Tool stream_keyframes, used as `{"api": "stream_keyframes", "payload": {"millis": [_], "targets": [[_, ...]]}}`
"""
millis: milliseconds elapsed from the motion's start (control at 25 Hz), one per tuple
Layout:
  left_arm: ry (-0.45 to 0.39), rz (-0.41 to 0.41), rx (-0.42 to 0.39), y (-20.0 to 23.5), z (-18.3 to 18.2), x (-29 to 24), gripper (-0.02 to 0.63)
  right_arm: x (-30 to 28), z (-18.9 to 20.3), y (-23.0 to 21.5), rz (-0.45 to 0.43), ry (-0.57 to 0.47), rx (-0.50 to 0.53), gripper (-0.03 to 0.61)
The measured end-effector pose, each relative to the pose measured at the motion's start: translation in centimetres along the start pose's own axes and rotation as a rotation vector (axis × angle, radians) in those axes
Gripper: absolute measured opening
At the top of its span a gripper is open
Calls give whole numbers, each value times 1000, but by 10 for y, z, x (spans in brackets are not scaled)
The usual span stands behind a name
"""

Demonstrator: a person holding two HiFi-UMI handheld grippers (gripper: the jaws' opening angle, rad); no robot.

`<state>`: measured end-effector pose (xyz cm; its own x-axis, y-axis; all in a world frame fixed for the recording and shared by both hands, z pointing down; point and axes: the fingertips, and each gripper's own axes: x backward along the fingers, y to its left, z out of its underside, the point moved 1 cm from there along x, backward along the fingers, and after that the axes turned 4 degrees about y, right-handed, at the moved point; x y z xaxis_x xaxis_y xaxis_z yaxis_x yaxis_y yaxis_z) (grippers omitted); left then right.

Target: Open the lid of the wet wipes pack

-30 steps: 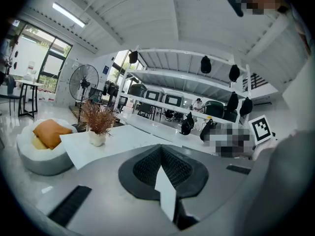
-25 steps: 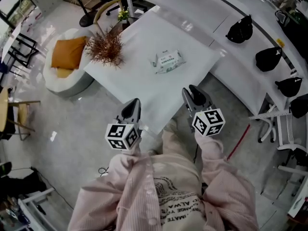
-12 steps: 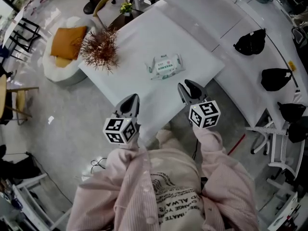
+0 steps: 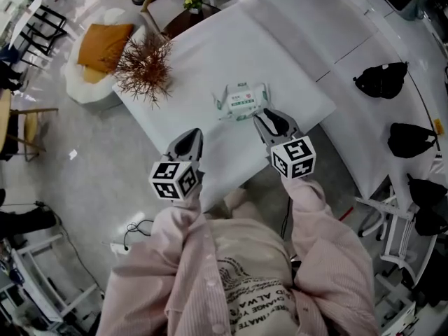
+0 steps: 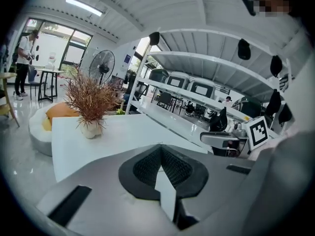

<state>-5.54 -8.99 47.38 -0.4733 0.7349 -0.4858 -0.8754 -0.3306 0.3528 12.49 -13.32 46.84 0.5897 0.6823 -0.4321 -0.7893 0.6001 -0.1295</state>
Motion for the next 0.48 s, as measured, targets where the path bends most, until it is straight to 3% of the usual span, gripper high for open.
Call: {"api": "stream_keyframes", "payload": {"millis": [480], "targets": [[96,-21,64,20,31,-59,0,-65,36,-15,-112,165,269,106]]}}
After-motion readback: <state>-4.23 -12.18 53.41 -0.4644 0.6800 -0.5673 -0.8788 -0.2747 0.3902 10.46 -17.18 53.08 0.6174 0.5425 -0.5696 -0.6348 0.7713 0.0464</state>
